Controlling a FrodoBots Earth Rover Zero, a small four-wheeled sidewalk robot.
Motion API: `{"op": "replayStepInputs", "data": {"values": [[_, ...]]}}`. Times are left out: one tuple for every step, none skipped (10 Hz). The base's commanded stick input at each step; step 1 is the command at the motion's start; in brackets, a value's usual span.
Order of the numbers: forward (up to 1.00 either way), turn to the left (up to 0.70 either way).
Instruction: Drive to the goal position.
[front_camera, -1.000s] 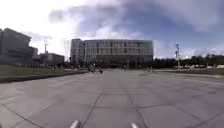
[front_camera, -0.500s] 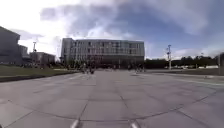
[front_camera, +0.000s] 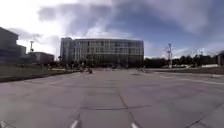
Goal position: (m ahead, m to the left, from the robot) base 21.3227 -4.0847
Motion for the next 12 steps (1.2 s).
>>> {"op": "replayStepInputs", "data": {"values": [[1.0,-0.19],[1.0,-0.12],[1.0,0.0],[1.0,-0.11],[1.0,-0.06],[1.0,0.0],[1.0,-0.12],[1.0,-0.2],[1.0,-0.03],[1.0,-0.28],[1.0,-0.22],[1.0,-0.07]]}}
